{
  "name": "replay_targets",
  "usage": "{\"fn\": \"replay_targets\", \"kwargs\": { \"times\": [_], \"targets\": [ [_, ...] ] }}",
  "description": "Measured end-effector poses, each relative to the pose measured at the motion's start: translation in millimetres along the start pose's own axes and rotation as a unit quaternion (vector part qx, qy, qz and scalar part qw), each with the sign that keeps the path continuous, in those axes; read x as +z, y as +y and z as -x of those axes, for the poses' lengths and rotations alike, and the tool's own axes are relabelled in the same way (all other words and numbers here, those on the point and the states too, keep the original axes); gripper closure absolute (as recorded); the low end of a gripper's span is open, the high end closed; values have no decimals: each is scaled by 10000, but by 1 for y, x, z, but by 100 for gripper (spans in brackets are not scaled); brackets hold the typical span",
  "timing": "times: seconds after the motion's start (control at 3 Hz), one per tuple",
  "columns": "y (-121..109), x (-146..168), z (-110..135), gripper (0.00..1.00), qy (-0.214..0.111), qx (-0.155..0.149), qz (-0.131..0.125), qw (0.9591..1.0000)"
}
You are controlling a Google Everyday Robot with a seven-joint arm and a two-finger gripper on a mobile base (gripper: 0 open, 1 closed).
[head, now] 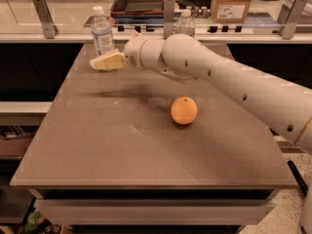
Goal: Pick blue plastic bottle
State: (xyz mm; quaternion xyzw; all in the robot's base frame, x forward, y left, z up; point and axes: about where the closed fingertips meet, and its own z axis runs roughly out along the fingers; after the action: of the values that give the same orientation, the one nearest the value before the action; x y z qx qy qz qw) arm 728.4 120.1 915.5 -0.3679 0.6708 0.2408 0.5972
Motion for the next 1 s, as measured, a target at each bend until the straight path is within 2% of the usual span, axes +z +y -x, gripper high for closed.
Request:
{"fn": "replay_targets", "kwargs": {
  "times": [0.33, 1.0],
  "targets": [
    [-13, 20, 0, 0, -206, 72, 59, 9997],
    [-22, 50, 8, 0, -296, 75, 212, 9993]
  ]
}}
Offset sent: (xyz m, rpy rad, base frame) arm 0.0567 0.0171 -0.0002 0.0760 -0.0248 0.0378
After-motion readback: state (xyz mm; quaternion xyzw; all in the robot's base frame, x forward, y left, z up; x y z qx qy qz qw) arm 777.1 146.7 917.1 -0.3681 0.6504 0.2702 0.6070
